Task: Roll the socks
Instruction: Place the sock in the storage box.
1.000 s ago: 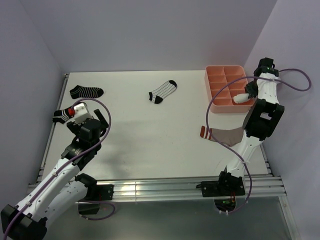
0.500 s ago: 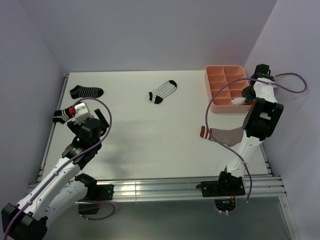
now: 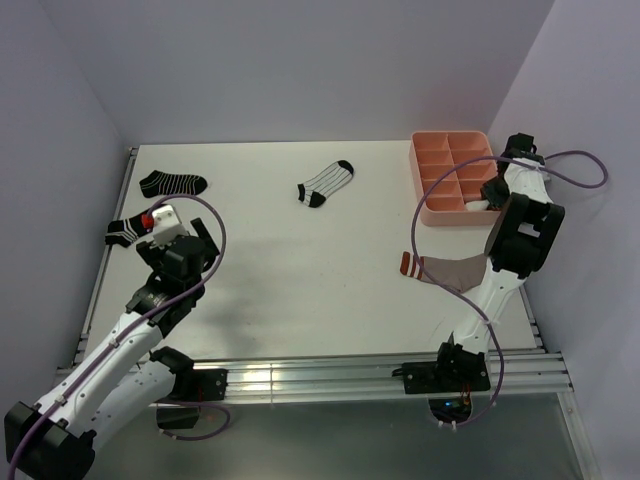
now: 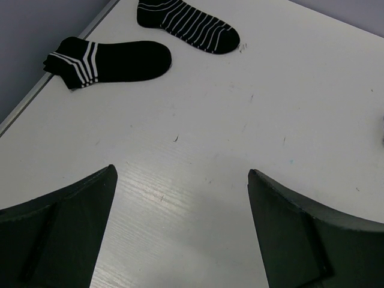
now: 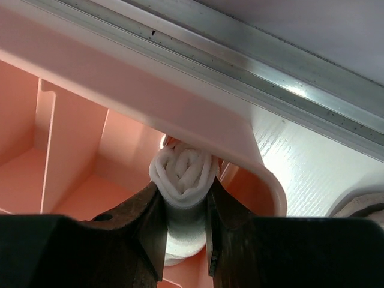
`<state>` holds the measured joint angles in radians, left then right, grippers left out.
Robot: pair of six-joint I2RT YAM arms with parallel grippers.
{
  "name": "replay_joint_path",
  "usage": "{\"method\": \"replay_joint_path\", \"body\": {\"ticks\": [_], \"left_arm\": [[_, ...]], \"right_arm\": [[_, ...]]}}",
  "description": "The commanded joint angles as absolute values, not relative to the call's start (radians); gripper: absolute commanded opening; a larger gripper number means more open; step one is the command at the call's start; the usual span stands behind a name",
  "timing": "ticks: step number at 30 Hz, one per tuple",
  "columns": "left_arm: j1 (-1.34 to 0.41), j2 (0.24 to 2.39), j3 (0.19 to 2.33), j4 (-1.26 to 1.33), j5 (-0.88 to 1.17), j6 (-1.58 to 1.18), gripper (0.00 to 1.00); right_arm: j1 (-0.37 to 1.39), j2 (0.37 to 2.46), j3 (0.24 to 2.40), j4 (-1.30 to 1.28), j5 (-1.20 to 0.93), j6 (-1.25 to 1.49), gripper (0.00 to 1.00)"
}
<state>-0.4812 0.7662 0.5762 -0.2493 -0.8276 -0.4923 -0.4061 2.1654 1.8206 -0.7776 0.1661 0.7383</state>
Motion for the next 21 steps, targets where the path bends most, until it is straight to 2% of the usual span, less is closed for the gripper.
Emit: {"method": "replay_joint_path", "body": {"ticks": [1,6,9,15,21], "left_arm": [[-0.477,0.770,0.586,-0.232,-0.828,-0.497,0.95],[-0.477,0.769,0.586,-0.232,-0.828,-0.495,0.95],[-0.477,0.767,0.586,-0.232,-0.825,-0.495,0.95],[-0.476,0.770,0.584,-0.230,-0.821,-0.491,0.95],[-0.477,0.767,0.586,-0.229,-0.819,-0.488,0.95]], "right_arm": [[-0.425,2.198,1.824,-0.784,0.126,0.762,0.16],[-0.425,2.160,1.776,-0.736,0.109,0.770,0.42],[-0.425,2.129,1.770,-0.726,0.109,0.776,0.54],[-0.425,2.120,1.798,-0.759,0.146,0.778,0.64],[-0.425,2.100,1.792,-0.773,0.146,0.787,0.66]]}}
